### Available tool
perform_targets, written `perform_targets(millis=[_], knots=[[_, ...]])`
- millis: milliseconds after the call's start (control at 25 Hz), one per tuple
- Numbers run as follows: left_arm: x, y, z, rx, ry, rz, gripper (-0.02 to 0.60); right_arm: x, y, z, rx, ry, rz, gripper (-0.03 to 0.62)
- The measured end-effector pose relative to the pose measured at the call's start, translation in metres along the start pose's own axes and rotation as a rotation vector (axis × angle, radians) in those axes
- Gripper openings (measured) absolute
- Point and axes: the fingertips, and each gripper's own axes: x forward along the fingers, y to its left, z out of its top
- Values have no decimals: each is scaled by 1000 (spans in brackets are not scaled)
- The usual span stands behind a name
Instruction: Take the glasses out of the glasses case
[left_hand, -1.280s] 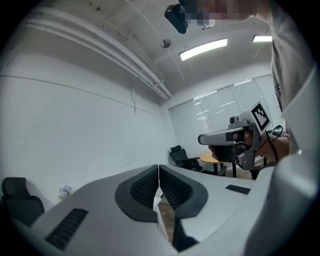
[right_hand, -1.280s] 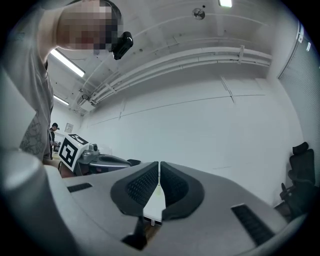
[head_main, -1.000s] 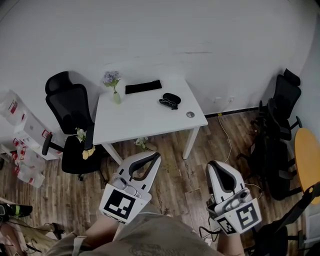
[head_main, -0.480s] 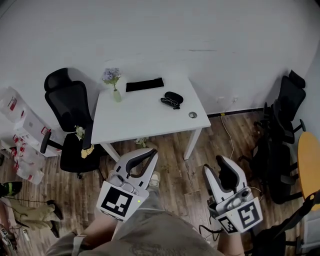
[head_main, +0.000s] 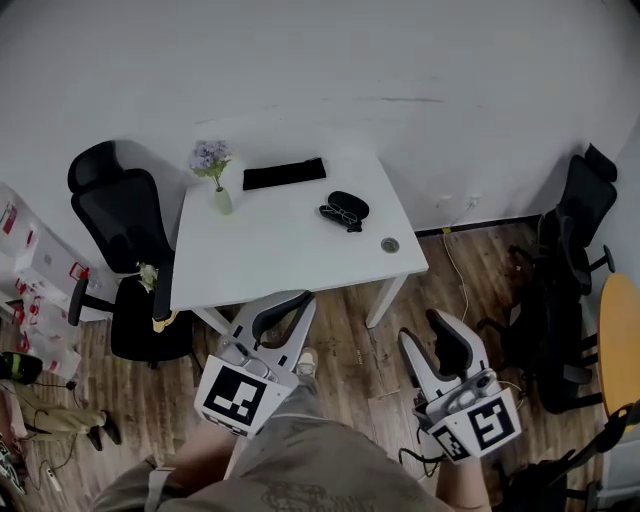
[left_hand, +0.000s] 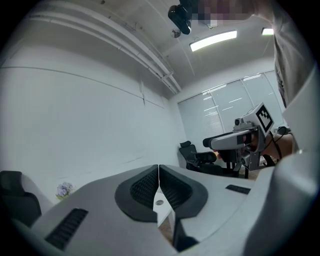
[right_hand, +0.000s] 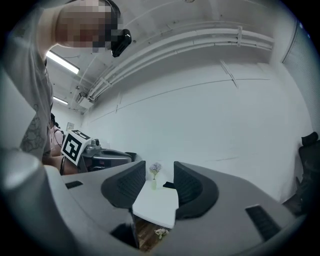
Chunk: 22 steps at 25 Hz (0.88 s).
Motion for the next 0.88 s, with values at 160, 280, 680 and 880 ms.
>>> perform_targets(millis=[160, 280, 680, 880], knots=[[30, 35, -12, -2, 26, -11, 20, 44, -19, -10, 7, 42, -2, 193], [54, 63, -24, -11, 52, -25, 20, 82, -35, -18, 7, 80, -5, 193], [132, 153, -65, -37, 135, -86, 21, 207, -77, -63, 21, 241, -7, 202], [164, 191, -88, -39, 173, -115, 21, 259, -92, -82, 41, 292, -8, 204]])
